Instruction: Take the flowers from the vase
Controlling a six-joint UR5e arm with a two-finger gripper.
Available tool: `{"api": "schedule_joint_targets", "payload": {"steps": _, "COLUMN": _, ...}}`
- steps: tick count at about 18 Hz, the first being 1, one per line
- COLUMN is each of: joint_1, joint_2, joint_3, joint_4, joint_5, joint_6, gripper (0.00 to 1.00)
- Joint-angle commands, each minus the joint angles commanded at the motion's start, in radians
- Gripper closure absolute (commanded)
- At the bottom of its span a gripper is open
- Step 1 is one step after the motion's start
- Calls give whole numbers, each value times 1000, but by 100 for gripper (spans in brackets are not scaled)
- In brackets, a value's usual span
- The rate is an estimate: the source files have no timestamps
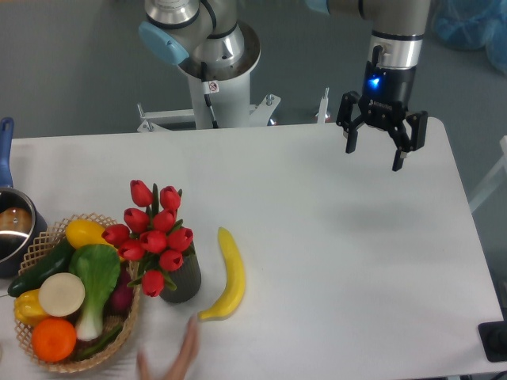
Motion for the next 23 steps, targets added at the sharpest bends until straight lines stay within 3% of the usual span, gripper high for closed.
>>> {"api": "schedule_joint_targets", "payload": {"steps": 8, "joint_1": -9, "joint_2": -2, "joint_3": -5, "joint_4": 0, "joint_5": -44, "joint_6": -3, "gripper": 0}}
{"api": "schedule_joint_targets", "payload": {"steps": 12, "joint_1": -12, "joint_2": 3, "joint_3": -5, "joint_4": 2, "joint_5": -64, "joint_6": -147, "gripper": 0}}
{"api": "schedule_joint_targets", "payload": {"steps": 15, "joint_1": -49, "joint_2": 0, "joint_3": -8, "joint_4": 3, "joint_5": -98, "joint_6": -172, "gripper": 0}}
{"api": "schedule_joint_targets", "payload": {"steps": 20, "joint_1": -51, "joint_2": -6, "joint_3": -34, "joint_4": 5, "joint_5": -245, "joint_6": -382, "gripper": 0}}
{"api": "schedule_joint_targets", "payload": {"steps": 23, "joint_1": -69, "joint_2": -8, "joint_3": -47, "joint_4": 6, "joint_5": -273, "joint_6": -405, "gripper": 0}}
